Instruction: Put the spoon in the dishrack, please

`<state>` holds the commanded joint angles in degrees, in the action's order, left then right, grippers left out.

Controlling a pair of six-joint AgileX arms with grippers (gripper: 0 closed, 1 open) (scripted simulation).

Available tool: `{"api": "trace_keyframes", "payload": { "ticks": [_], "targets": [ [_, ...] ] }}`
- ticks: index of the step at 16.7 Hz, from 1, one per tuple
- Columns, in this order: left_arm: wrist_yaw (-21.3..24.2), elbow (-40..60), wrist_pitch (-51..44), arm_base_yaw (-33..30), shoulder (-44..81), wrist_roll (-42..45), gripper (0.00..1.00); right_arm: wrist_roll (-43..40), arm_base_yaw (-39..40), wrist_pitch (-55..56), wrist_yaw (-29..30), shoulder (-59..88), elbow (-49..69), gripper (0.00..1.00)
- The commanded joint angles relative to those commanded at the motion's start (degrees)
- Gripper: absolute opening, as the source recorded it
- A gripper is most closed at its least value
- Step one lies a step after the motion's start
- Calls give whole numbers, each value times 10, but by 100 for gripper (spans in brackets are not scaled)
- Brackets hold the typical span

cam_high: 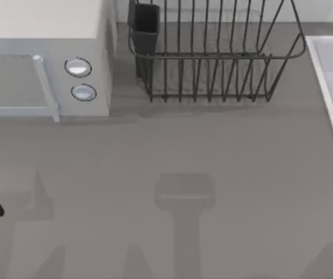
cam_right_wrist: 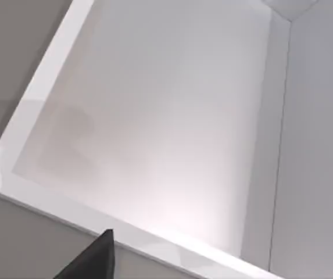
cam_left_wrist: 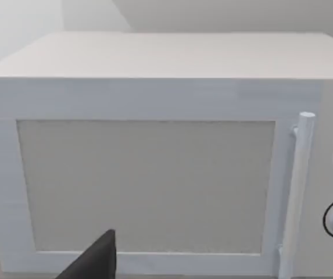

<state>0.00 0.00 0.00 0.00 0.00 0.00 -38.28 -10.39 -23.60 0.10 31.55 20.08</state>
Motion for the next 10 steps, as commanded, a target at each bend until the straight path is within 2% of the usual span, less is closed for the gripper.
{"api": "trace_keyframes", "payload": {
  "ticks": [6,10],
  "targets": [
    [0,0,0,0,0,0,100,-348,-83,-196,1,261,150,100],
    [0,0,0,0,0,0,100,-516,-129,-296,2,395,238,100]
  ]
}}
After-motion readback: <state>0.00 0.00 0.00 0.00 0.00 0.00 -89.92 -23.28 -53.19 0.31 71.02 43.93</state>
